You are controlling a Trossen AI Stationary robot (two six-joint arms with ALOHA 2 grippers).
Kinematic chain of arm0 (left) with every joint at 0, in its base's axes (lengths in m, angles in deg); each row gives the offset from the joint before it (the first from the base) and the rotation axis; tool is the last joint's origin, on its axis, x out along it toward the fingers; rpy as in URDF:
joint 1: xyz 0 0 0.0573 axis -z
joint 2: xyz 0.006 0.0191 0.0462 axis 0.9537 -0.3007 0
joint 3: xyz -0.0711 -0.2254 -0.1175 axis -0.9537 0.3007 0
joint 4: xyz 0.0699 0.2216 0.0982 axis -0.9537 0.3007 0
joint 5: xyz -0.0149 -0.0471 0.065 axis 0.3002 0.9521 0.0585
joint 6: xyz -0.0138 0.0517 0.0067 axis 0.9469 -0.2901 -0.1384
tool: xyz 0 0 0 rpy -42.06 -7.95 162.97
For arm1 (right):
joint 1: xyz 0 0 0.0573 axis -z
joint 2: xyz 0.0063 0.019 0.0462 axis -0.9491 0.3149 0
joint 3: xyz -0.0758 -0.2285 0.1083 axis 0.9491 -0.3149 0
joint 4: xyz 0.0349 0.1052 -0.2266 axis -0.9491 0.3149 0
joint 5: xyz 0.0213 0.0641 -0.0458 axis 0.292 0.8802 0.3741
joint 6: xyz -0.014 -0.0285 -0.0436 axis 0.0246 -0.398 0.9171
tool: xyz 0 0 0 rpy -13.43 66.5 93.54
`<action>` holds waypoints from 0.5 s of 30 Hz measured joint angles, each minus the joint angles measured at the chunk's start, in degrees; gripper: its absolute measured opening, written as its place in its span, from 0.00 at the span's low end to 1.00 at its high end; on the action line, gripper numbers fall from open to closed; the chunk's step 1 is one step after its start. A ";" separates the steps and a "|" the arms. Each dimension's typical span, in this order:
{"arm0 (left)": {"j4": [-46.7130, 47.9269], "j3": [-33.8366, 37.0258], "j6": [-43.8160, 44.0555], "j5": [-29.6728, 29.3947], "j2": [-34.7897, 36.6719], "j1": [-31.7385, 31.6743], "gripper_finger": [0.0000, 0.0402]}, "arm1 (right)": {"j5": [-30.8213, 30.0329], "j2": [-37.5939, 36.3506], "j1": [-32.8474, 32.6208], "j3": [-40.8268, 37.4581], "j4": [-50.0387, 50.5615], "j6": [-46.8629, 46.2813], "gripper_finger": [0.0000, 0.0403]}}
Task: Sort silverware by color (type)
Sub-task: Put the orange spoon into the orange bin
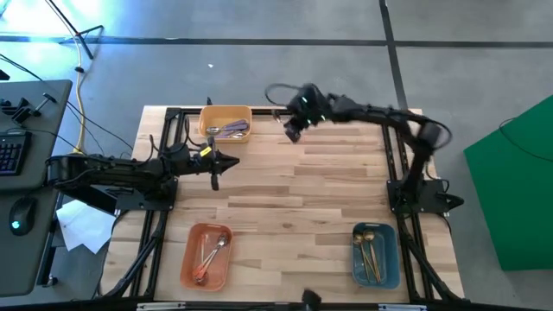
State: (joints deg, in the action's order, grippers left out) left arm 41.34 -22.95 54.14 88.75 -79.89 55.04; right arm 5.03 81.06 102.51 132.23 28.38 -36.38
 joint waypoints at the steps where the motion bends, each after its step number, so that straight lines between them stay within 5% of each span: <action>1: -0.01 -0.06 0.04 -0.94 -0.06 0.35 0.05 | 0.05 -2.90 -1.17 -4.81 -5.65 -0.58 0.00; 8: -1.86 -3.59 0.14 -3.02 -5.61 5.76 0.16 | 0.94 -16.20 -11.53 -29.94 -47.09 -3.71 0.00; 15: -11.20 -11.35 -0.33 -8.07 -18.20 12.70 0.32 | 0.81 -18.40 -21.55 -38.87 -69.29 1.25 0.00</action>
State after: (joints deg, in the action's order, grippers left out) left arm 30.14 -34.30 53.81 80.69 -98.09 67.73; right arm 5.84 62.65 80.96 93.35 -40.90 -35.13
